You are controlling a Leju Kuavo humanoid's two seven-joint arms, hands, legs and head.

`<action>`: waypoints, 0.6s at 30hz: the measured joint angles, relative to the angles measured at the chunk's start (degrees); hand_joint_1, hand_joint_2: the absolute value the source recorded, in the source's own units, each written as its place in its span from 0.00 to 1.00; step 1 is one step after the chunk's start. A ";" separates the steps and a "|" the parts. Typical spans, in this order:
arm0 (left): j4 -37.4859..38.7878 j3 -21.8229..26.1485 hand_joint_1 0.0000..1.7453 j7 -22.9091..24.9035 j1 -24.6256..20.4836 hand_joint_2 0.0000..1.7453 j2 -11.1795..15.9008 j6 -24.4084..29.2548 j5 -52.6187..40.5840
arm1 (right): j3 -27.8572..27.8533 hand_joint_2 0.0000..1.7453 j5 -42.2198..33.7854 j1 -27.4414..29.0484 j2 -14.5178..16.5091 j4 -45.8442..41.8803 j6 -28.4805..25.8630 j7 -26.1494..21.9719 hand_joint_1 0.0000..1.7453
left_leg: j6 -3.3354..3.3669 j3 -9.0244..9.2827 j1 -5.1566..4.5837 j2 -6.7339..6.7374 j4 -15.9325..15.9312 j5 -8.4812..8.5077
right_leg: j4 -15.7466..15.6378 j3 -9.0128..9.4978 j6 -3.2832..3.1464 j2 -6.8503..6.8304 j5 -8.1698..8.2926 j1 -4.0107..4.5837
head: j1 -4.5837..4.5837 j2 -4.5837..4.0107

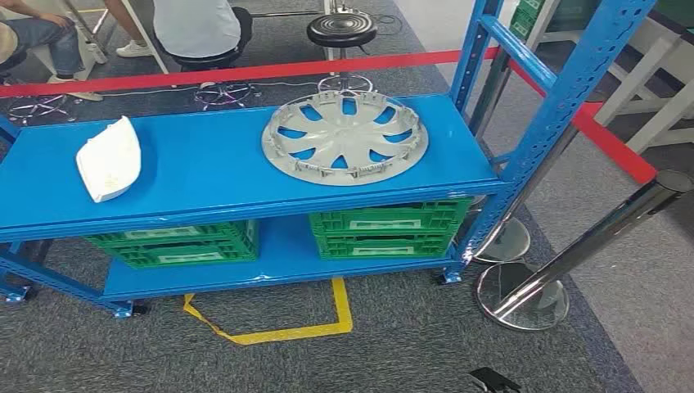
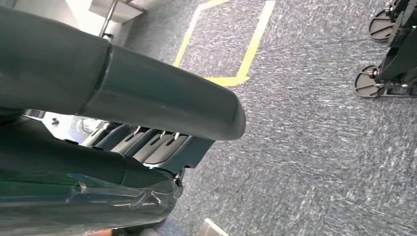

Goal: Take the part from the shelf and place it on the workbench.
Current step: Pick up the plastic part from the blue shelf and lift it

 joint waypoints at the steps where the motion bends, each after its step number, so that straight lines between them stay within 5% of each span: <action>1: 0.14 -0.01 1.00 0.07 -0.12 0.00 0.01 0.04 -0.04 | 0.00 0.00 0.01 -0.09 0.01 0.15 -0.07 0.05 0.94 | 0.00 0.00 0.00 0.00 0.00 0.00 | 0.00 0.00 0.00 0.00 0.00 0.00 | 0.00 0.00; 5: 1.08 -0.18 0.01 0.28 -0.77 0.00 0.11 0.45 -0.12 | 0.00 0.00 0.10 -0.63 0.12 1.16 -0.44 0.16 0.00 | 0.00 -0.03 0.00 0.00 0.00 -0.01 | 0.00 -0.03 0.00 0.00 -0.01 0.00 | -0.01 -0.01; 18: 2.70 -0.50 0.00 -0.49 -1.21 0.00 0.31 3.07 0.89 | 0.00 0.00 -0.32 -1.17 0.36 2.98 -1.46 -0.08 0.00 | 0.00 -0.03 0.00 0.00 0.00 0.00 | 0.00 -0.03 0.00 0.00 -0.01 0.00 | -0.02 -0.01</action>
